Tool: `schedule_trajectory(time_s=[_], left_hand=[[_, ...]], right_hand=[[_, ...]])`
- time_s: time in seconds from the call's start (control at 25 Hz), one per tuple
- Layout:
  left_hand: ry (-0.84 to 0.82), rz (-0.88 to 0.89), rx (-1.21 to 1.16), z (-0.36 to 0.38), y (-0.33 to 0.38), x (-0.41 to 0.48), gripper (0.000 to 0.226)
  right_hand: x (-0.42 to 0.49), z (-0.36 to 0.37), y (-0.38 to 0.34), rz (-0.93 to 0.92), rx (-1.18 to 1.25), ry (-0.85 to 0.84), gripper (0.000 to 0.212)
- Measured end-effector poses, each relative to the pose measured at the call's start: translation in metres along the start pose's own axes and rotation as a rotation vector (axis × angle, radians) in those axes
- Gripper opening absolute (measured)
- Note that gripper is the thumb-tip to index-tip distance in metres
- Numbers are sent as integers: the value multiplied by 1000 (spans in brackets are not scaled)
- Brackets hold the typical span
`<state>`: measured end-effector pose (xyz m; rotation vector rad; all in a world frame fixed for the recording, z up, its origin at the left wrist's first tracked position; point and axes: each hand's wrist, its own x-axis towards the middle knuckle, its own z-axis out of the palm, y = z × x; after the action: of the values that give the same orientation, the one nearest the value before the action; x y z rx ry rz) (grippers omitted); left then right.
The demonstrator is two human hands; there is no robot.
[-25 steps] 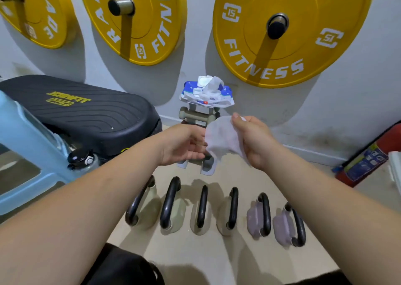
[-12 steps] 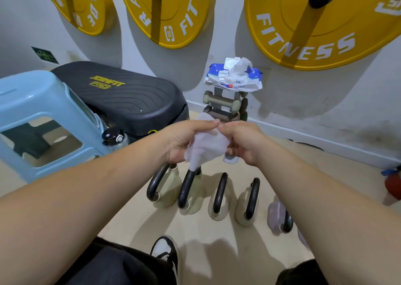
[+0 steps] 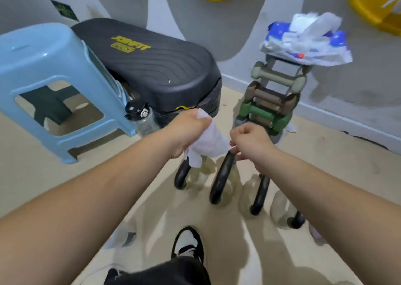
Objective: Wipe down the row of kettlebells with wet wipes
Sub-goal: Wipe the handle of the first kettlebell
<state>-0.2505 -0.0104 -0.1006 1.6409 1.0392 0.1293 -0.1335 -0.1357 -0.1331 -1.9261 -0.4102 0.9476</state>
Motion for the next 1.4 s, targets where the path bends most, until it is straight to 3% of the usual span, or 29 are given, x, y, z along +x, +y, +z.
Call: schedule_trajectory(time_s=[0.12, 0.2, 0.36, 0.52, 0.64, 0.76, 0.88, 1.04, 1.12, 1.24, 1.4], left_hand=[[251, 142, 199, -23, -41, 33, 21], [308, 245, 275, -35, -66, 47, 23], [280, 305, 311, -35, -110, 68, 24], [91, 290, 404, -6, -162, 70, 28], [-48, 386, 445, 22, -189, 41, 50], [70, 437, 433, 34, -203, 14, 56], [315, 419, 302, 25, -203, 24, 35], [220, 264, 536, 38, -190, 63, 51], [272, 219, 636, 45, -195, 62, 50], [379, 253, 551, 49, -218, 41, 53], [380, 220, 473, 52, -226, 18, 55]], right_hand=[[37, 35, 15, -126, -165, -41, 16], [57, 52, 20, -154, -285, -67, 18], [86, 78, 40, -223, -597, -235, 50], [98, 81, 43, -290, -776, -303, 56], [95, 75, 35, -252, -823, -310, 58], [85, 75, 31, -270, -893, -347, 56], [78, 82, 28, -266, -911, -329, 54], [76, 79, 31, -292, -914, -349, 55], [79, 78, 33, -293, -897, -367, 56], [84, 79, 35, -273, -893, -364, 61], [85, 79, 38, -225, -847, -383, 66]])
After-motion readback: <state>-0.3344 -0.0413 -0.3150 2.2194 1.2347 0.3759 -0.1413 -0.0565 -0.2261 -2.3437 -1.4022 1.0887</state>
